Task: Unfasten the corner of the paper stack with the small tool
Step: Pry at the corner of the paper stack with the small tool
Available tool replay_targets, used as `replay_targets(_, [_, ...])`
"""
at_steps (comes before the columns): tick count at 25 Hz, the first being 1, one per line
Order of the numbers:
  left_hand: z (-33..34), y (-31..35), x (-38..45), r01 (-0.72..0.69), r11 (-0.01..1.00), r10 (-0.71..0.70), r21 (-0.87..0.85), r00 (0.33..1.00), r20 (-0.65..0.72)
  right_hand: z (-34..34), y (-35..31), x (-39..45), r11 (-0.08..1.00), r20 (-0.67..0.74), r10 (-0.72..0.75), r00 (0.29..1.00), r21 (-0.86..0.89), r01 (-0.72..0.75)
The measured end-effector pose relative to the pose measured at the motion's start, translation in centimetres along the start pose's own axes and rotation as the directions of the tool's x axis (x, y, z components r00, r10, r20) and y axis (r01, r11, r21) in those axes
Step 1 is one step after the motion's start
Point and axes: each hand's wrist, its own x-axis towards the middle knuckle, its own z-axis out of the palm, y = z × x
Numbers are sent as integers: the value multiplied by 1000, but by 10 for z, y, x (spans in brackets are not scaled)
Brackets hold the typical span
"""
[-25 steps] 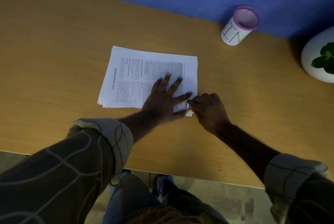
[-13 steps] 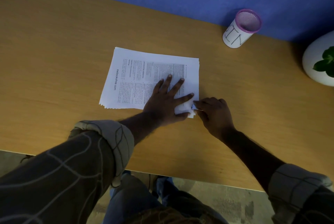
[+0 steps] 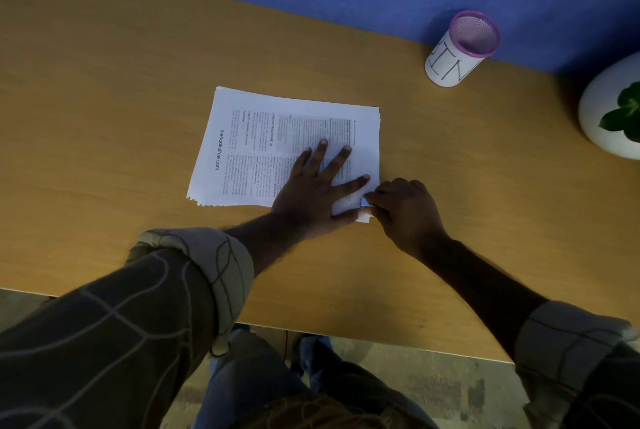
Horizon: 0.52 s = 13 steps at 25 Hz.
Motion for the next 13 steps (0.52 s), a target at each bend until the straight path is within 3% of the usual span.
replay_targets(3, [-2, 1, 0, 15, 1000, -15, -16, 1000, 11, 1, -1, 0, 1000, -34, 16, 999, 11, -15])
replay_targets(13, [-5, 4, 1, 16, 1000, -15, -24, 1000, 22, -3, 12, 7, 990, 14, -141, 990, 19, 141])
